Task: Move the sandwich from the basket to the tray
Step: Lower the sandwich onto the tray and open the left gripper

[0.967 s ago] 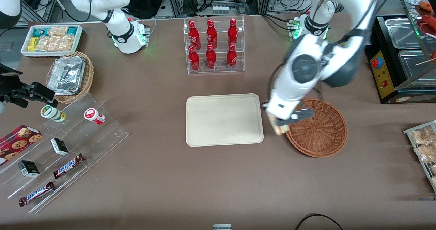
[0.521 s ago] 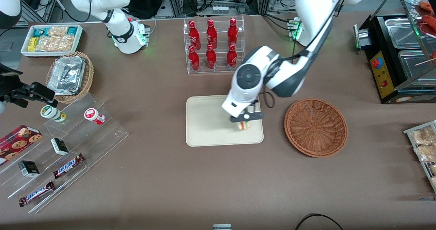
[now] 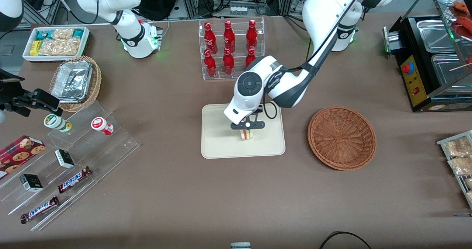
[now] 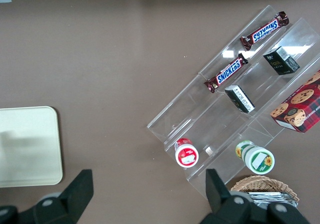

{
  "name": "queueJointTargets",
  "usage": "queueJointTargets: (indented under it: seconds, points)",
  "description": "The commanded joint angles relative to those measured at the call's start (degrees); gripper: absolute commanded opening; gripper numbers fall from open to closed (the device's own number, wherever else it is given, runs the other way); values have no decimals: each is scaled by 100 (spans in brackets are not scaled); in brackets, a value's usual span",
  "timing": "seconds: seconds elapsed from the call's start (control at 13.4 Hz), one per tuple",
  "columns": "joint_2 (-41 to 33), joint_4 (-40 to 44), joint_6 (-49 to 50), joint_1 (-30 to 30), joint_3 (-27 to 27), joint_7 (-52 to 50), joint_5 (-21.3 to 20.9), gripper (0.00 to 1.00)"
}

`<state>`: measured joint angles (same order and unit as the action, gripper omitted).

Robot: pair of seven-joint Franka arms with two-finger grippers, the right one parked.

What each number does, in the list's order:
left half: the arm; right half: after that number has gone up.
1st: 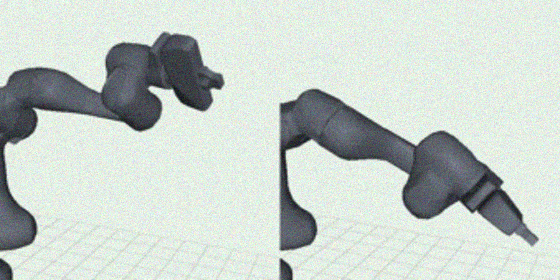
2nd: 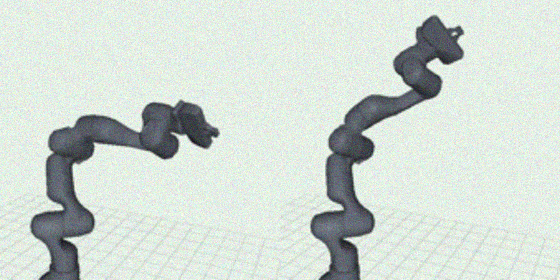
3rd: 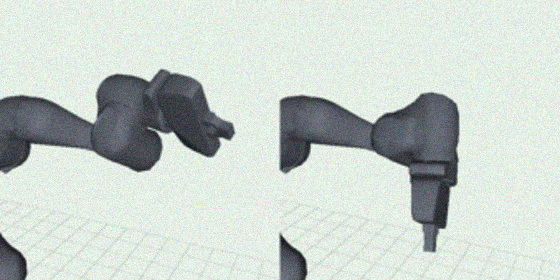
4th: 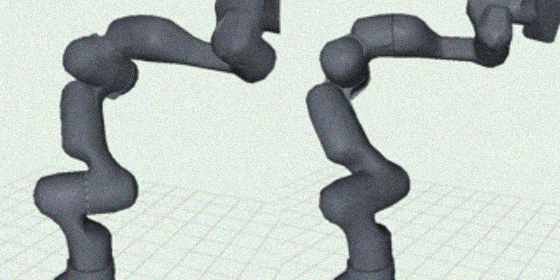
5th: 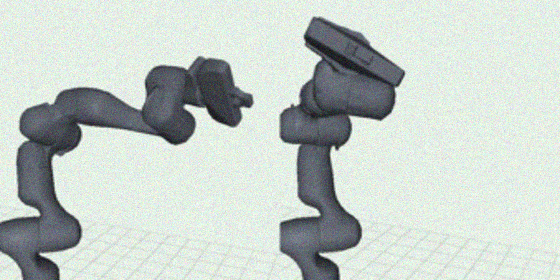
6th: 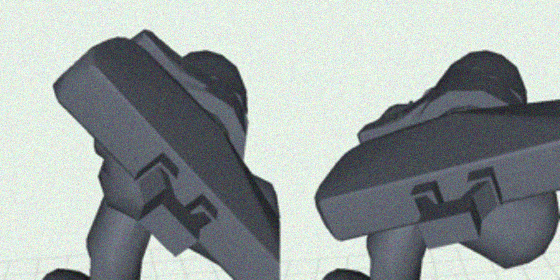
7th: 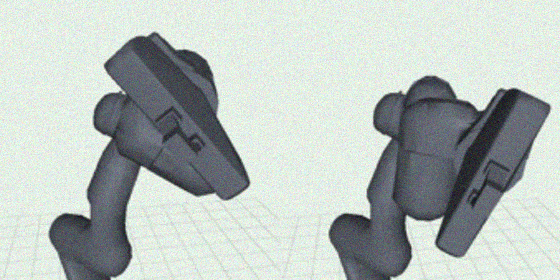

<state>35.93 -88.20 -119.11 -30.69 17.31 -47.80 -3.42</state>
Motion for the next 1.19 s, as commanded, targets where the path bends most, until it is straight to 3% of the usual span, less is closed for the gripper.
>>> queueJointTargets:
  seconds: [0.0, 0.97, 1.04, 1.12]
  points:
    - [177, 181, -15, -130, -61, 25, -272, 8]
    - [547, 119, -402, -315, -61, 16, -440, 13]
    - [573, 119, -402, -315, -61, 16, -440, 15]
    - [564, 119, -402, -315, -61, 8, -431, 31]
